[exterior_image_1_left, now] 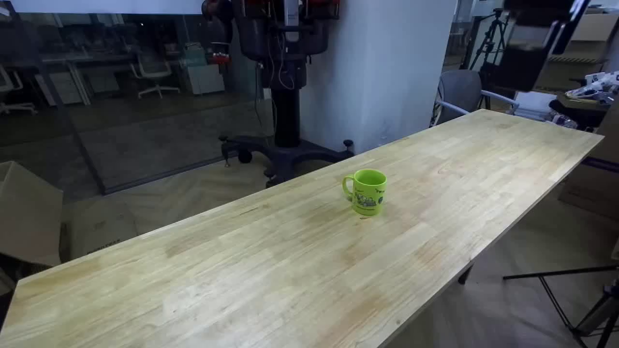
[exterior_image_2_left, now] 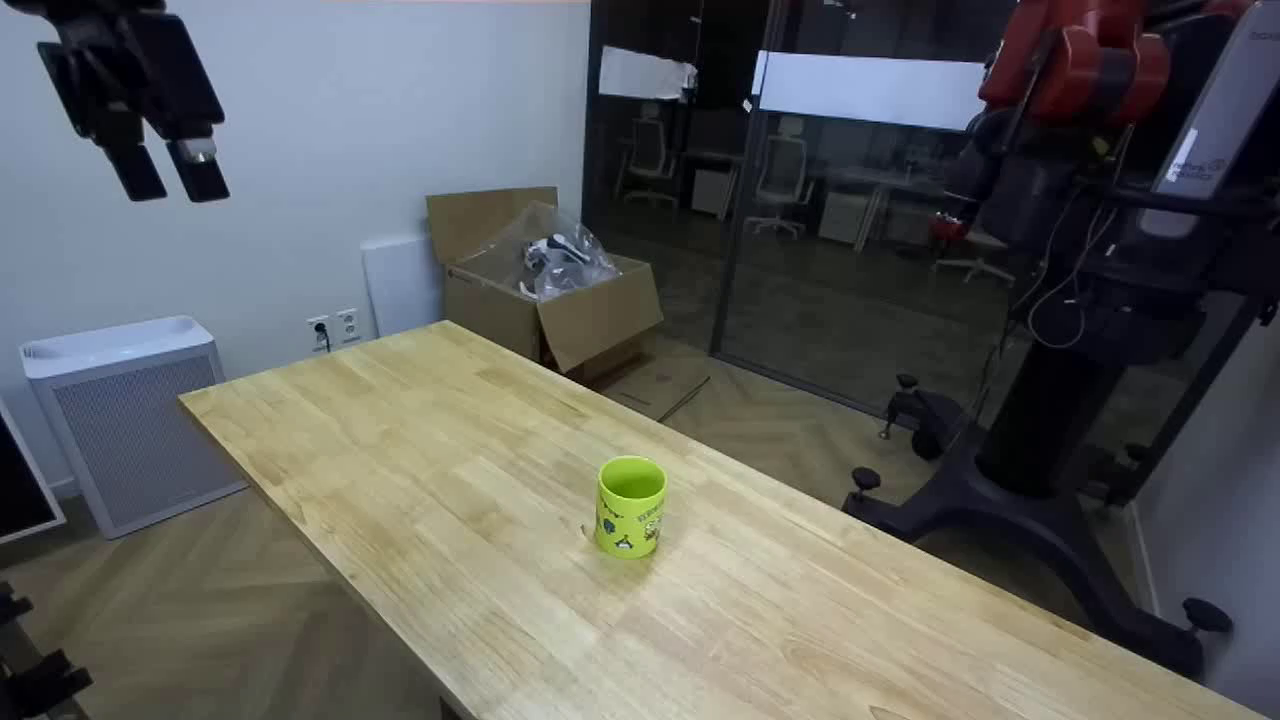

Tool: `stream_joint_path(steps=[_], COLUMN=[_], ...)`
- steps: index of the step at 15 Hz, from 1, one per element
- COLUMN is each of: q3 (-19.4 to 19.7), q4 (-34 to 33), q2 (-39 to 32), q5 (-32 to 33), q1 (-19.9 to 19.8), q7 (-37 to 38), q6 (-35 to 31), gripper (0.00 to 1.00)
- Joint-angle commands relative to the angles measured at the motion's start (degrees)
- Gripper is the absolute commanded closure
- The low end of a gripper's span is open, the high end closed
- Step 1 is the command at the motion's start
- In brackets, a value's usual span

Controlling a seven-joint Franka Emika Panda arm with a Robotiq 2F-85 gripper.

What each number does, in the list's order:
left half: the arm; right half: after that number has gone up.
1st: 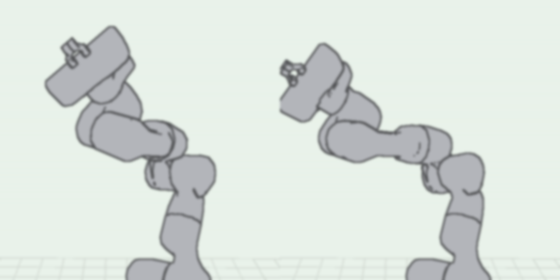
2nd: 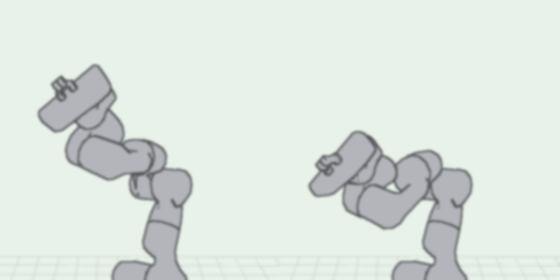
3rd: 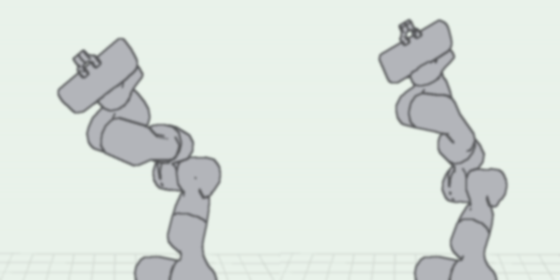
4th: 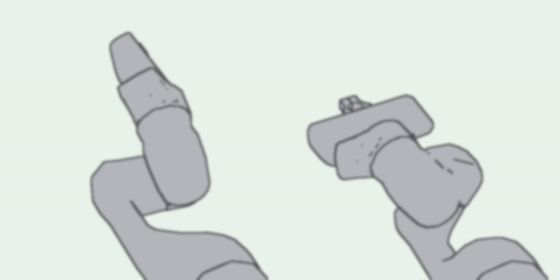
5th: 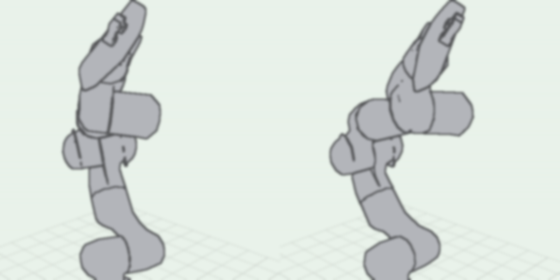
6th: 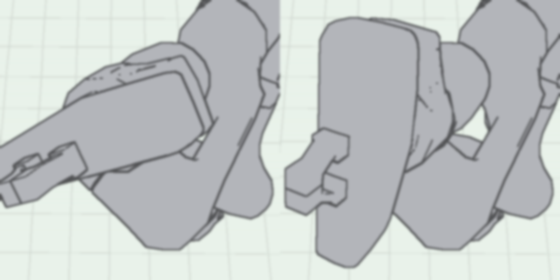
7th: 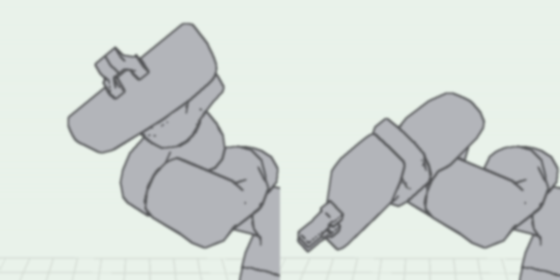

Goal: Move the yellow mug forwards

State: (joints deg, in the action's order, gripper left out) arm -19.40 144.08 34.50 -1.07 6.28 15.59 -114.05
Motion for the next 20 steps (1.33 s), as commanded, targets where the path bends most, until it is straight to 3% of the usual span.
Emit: stream_joint_path(steps=[1, 13, 16, 20], q3=[1.2, 1.6, 4.8, 14.8], q4=[-0.1, 0.1, 1.6, 5.9], q2=[-0.3, -0.1, -1.8, -6.8], q5=[0.8, 0.5, -0.8, -7.0], q1=[1.4, 1.6, 2.0, 5.4], q7=[0.7, 0.2, -4.0, -22.8], q6=[0.1, -0.8, -8.9, -24.0], gripper=[0.0, 0.0, 0.0, 0.0])
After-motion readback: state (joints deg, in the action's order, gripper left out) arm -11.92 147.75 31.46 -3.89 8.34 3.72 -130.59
